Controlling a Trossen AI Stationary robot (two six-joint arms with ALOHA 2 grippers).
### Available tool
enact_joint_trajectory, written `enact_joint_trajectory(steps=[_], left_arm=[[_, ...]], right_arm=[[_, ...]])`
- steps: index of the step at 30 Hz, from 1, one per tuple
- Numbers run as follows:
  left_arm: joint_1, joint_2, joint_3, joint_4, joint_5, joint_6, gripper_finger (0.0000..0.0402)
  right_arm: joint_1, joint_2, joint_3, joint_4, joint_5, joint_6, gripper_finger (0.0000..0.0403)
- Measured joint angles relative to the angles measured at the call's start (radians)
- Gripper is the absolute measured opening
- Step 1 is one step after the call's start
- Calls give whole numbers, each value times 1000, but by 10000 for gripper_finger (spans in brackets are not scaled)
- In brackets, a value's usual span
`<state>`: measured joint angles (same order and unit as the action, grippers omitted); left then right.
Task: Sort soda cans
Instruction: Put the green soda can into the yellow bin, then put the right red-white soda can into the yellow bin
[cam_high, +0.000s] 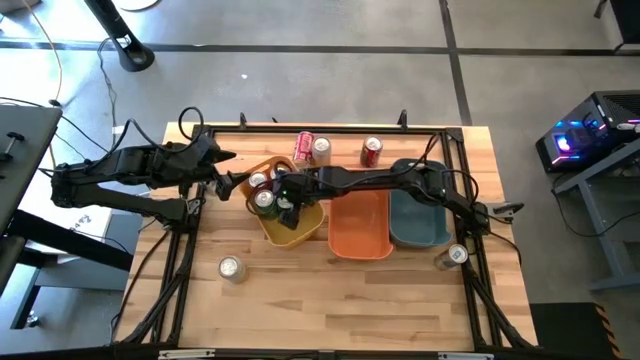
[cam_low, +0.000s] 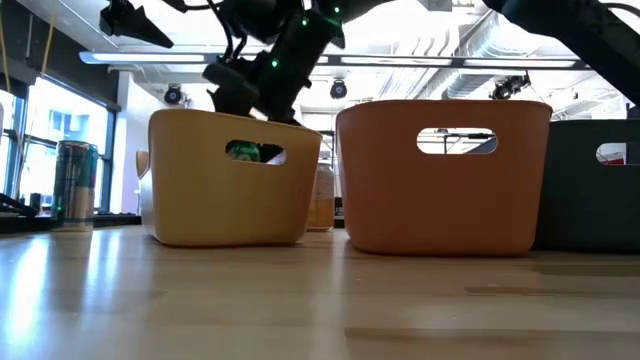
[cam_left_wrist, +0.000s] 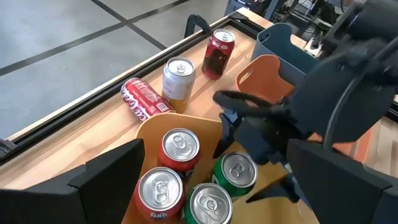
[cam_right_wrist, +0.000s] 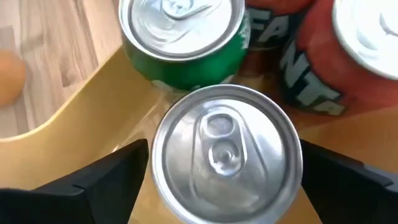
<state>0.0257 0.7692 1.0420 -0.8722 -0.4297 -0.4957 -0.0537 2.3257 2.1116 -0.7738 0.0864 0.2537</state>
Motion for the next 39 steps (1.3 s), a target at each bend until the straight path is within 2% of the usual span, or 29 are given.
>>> enact_joint_trajectory(steps=[9, 15, 21, 25, 33, 39], left_arm=[[0, 0, 0, -11, -1, 2, 388], [0, -8, 0, -67, 0, 2, 388], [0, -21, 0, -67, -1, 2, 388], [0, -23, 0, -66, 0, -1, 388], [0, -20, 0, -49, 17, -32, 388], [0, -16, 0, -50, 26, -50, 388]], right_arm=[[-18, -1, 246, -220, 11, -154, 369], [-48, -124, 196, -267, 19, -220, 370], [-115, -175, 195, -223, 100, -130, 371], [-176, -175, 196, -229, 96, -38, 371], [-266, -171, 195, -302, 104, 12, 371], [-326, -173, 146, -425, 216, -52, 371]])
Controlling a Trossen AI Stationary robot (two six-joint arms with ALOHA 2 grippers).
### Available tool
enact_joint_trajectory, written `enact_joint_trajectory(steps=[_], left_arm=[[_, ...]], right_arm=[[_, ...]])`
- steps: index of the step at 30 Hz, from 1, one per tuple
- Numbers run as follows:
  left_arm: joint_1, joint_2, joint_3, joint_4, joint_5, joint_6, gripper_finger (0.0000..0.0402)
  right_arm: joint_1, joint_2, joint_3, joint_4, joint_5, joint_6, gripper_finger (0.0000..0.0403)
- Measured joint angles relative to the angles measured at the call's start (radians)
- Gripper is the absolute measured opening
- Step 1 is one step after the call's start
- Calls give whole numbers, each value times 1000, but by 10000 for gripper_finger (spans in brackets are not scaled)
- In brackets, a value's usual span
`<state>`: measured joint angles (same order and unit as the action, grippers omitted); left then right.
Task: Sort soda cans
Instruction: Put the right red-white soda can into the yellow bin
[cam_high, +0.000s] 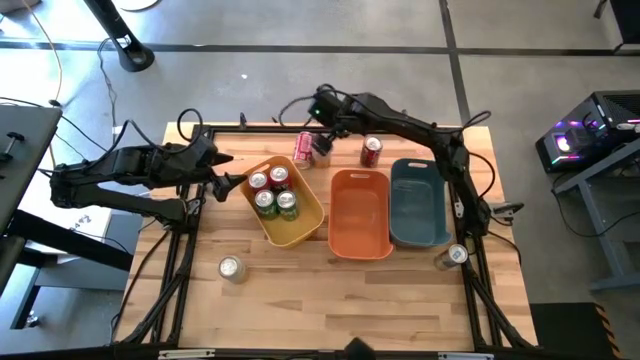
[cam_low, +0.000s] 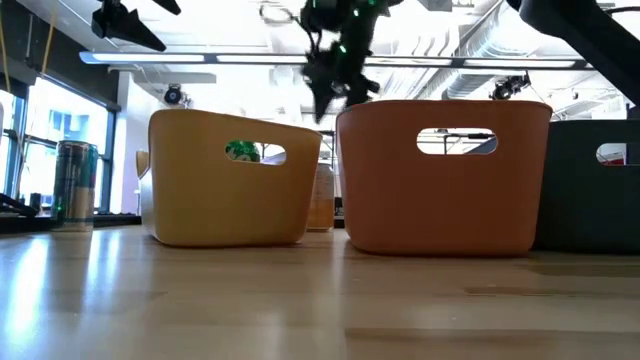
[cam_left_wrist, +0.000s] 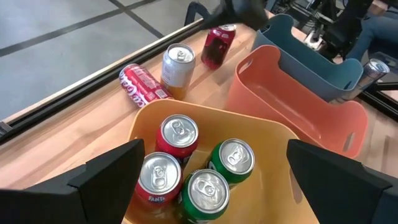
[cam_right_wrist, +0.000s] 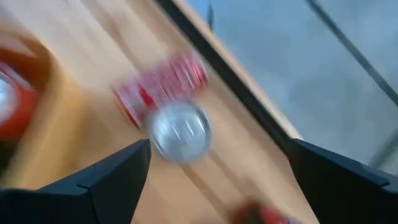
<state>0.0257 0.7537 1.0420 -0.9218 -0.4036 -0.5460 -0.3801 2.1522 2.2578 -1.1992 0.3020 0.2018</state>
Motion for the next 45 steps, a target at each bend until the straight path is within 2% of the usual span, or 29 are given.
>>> enact_joint_trajectory(steps=[5, 12, 16, 20, 22, 26, 42, 45], left_arm=[[0, 3, 0, -1, 1, 8, 388], [0, 3, 0, 0, 1, 16, 388], [0, 3, 0, 0, 1, 17, 388], [0, 3, 0, 4, 1, 18, 388], [0, 3, 0, 8, 1, 16, 388], [0, 3, 0, 8, 1, -8, 388], [0, 3, 0, 6, 36, -68, 388], [0, 3, 0, 6, 37, -70, 388]], right_arm=[[-55, -32, -178, -85, 22, -1, 371], [-98, -252, -466, 94, 26, 35, 371], [-141, -341, -633, 117, 24, 85, 371], [-167, -386, -763, 243, -43, 130, 371], [-172, -395, -789, 314, -70, 149, 371], [-156, -376, -801, 319, 5, 127, 371], [-179, -265, -801, 291, -71, 114, 371], [-178, -262, -801, 290, -71, 136, 359]])
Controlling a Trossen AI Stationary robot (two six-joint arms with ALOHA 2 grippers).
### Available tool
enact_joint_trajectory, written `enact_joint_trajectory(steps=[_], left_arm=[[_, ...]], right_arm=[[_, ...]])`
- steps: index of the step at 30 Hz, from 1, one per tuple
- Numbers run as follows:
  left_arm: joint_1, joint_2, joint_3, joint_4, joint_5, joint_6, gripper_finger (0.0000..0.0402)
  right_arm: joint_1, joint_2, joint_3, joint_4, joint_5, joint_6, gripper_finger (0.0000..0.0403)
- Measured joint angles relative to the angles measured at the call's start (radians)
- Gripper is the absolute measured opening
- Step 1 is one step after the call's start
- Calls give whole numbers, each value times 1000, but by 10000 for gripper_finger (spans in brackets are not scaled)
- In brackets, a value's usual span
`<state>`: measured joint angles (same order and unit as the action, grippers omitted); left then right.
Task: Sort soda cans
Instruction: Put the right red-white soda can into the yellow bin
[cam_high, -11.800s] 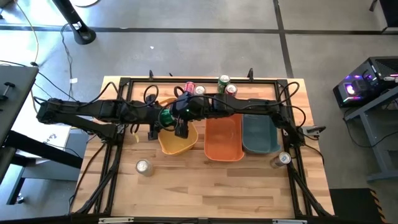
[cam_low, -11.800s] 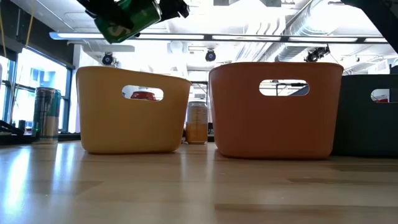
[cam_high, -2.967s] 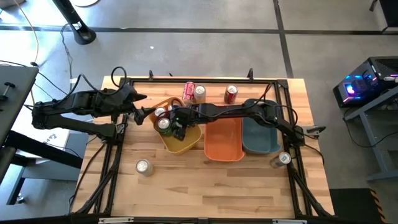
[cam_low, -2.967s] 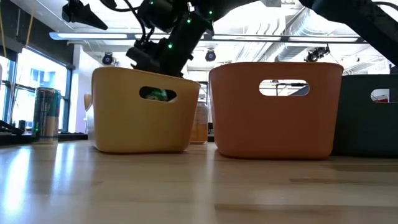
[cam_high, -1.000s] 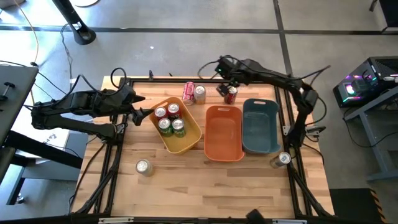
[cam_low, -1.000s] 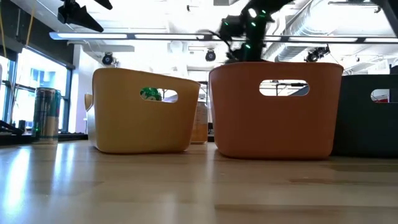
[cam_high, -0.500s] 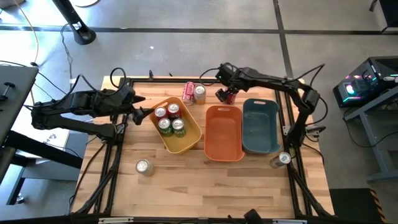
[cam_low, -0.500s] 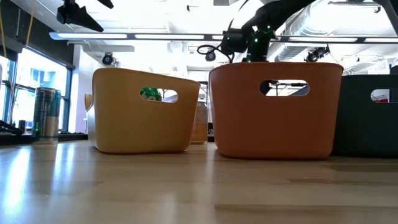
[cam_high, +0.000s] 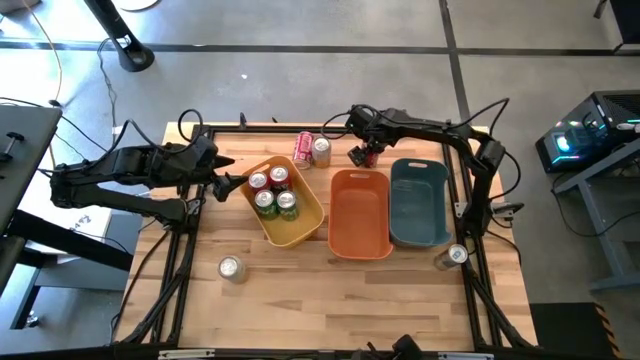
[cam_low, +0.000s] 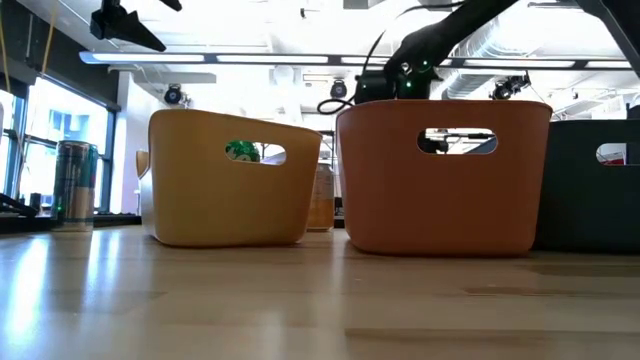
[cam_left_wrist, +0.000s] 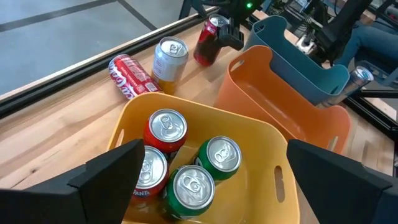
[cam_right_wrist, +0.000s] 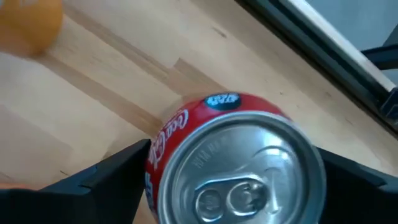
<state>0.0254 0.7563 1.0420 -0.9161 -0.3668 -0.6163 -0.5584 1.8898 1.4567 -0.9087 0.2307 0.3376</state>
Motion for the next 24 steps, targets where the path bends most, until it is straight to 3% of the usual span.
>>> enact_joint_trajectory(steps=[5, 11, 18, 24], left_arm=[[0, 0, 0, 0, 0, 0, 388], [0, 0, 0, -1, 1, 35, 388], [0, -3, 0, -17, 1, 54, 388], [0, -5, 0, -24, -12, 71, 388]], right_arm=[[25, -1, 2, -53, 11, 2, 293], [69, -23, 20, -137, 74, -19, 293], [133, -119, 152, -141, 152, -38, 293], [255, -152, 310, -89, 110, -43, 293]])
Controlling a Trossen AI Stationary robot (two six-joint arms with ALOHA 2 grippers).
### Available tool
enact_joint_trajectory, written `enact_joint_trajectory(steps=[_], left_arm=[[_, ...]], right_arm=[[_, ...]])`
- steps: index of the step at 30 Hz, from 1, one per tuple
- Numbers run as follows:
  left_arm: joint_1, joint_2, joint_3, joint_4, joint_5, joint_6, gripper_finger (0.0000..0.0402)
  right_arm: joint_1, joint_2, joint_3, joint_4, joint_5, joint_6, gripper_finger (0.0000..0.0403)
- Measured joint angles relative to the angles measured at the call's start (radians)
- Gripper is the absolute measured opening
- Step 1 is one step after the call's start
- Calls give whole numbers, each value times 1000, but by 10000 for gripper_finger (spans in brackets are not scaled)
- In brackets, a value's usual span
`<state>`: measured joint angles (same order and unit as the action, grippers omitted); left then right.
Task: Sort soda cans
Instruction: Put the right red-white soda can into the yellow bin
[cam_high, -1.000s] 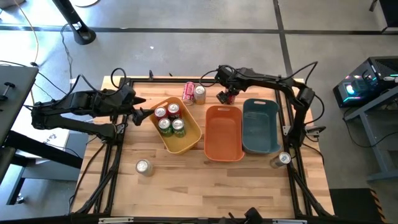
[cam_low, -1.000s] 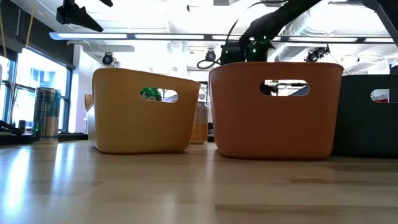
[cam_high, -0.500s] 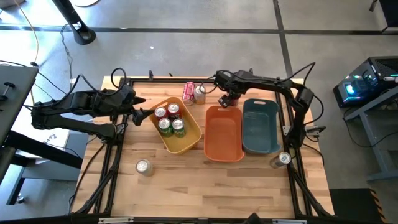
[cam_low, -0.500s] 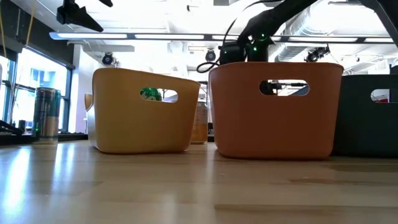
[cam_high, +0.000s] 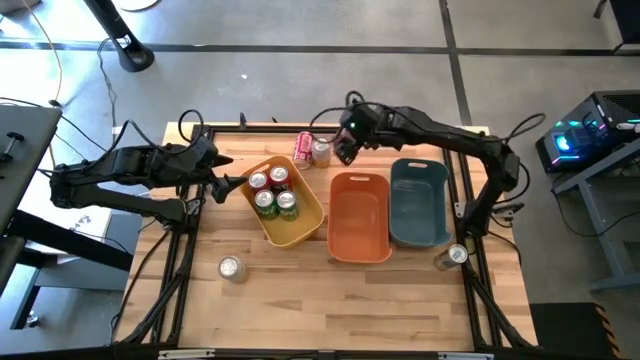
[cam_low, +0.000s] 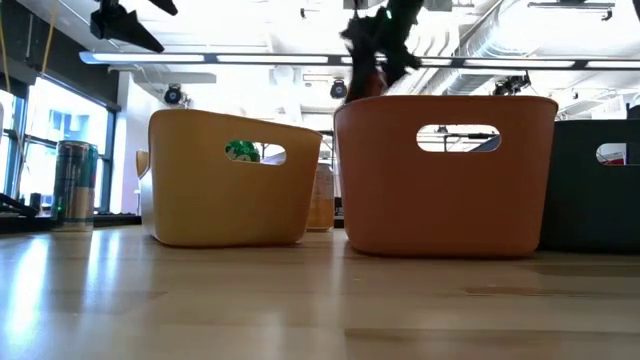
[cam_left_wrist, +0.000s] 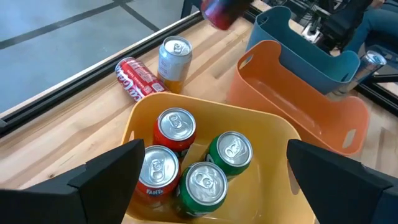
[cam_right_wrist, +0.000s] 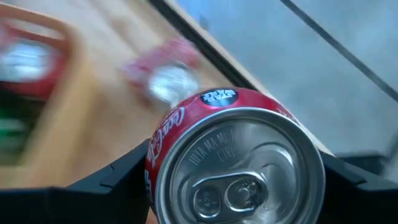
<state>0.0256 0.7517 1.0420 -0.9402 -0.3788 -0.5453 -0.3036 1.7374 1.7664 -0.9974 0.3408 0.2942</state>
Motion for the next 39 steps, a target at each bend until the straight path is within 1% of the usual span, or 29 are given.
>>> enact_joint_trajectory(steps=[3, 5, 8, 11, 15, 18, 21, 27, 35, 39], left_arm=[[0, 0, 0, -6, -9, 0, 388], [0, 0, 0, -6, -9, 0, 388], [0, 0, 0, -6, -12, 0, 388], [0, 1, 0, -5, -26, -4, 388], [0, 2, 0, -2, -28, -13, 388], [0, 2, 0, 0, -28, -26, 388], [0, 2, 0, 2, -26, -29, 388], [0, 2, 0, 2, -17, -46, 388], [0, 2, 0, 2, -16, -46, 388], [0, 2, 0, 2, -16, -46, 388]], right_arm=[[89, 2, 20, 57, -44, 14, 293], [150, 3, 21, 111, -99, 45, 293], [238, 14, 20, 174, -150, 73, 293], [316, 42, 20, 227, -160, 72, 293], [374, 95, 18, 227, -157, 73, 293], [386, 142, 17, 247, -139, 66, 293], [384, 183, 17, 265, -152, 61, 293], [381, 254, 18, 189, -171, 19, 293], [350, 311, 18, 185, -206, 43, 293], [343, 311, 19, 186, -212, 42, 293]])
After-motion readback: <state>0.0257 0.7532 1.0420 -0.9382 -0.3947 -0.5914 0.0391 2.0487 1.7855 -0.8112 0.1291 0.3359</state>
